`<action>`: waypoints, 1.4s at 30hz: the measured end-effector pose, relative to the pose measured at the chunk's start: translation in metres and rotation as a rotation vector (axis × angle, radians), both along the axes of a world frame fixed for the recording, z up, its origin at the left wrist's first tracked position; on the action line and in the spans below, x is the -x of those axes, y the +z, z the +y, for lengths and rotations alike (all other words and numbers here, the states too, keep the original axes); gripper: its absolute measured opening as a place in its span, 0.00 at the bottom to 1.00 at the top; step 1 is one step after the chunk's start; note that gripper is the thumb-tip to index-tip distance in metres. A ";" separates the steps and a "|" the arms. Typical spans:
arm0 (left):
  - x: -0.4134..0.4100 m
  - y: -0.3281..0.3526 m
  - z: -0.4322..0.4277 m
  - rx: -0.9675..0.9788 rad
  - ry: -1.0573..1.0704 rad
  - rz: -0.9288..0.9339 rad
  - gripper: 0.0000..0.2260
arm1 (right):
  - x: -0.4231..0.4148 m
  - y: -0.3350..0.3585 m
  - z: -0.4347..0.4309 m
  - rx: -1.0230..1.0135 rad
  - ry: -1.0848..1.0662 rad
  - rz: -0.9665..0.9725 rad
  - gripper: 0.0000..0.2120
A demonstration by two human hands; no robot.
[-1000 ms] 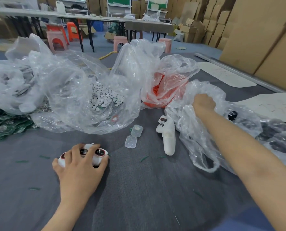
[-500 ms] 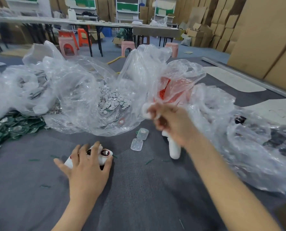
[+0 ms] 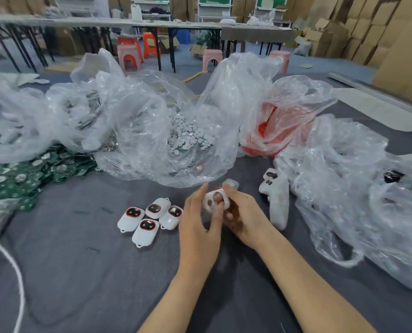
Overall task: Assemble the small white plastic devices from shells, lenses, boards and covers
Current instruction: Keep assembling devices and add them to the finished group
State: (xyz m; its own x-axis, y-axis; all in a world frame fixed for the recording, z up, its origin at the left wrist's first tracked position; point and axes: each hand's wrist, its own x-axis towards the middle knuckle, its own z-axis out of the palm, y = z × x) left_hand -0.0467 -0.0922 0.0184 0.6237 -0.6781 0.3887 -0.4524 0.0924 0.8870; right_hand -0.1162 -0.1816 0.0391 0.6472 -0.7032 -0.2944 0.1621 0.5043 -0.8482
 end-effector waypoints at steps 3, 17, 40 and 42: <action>-0.009 -0.004 0.000 -0.041 -0.034 0.171 0.18 | 0.001 -0.001 -0.002 0.041 -0.010 -0.010 0.16; -0.019 -0.008 0.000 0.104 -0.054 0.499 0.10 | 0.000 -0.007 0.000 0.092 -0.187 -0.019 0.06; -0.017 -0.007 0.000 0.136 -0.074 0.625 0.02 | 0.004 0.000 0.012 0.899 -0.022 0.314 0.12; -0.016 -0.006 0.001 0.139 -0.087 0.618 0.03 | 0.006 0.002 0.010 1.012 -0.016 0.368 0.14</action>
State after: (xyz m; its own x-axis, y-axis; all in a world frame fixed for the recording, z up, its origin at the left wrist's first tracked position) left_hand -0.0306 -0.0916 0.0119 0.7062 -0.7052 0.0630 0.1526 0.2385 0.9591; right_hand -0.1223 -0.1720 0.0407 0.6261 -0.7372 0.2541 -0.1883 -0.4592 -0.8681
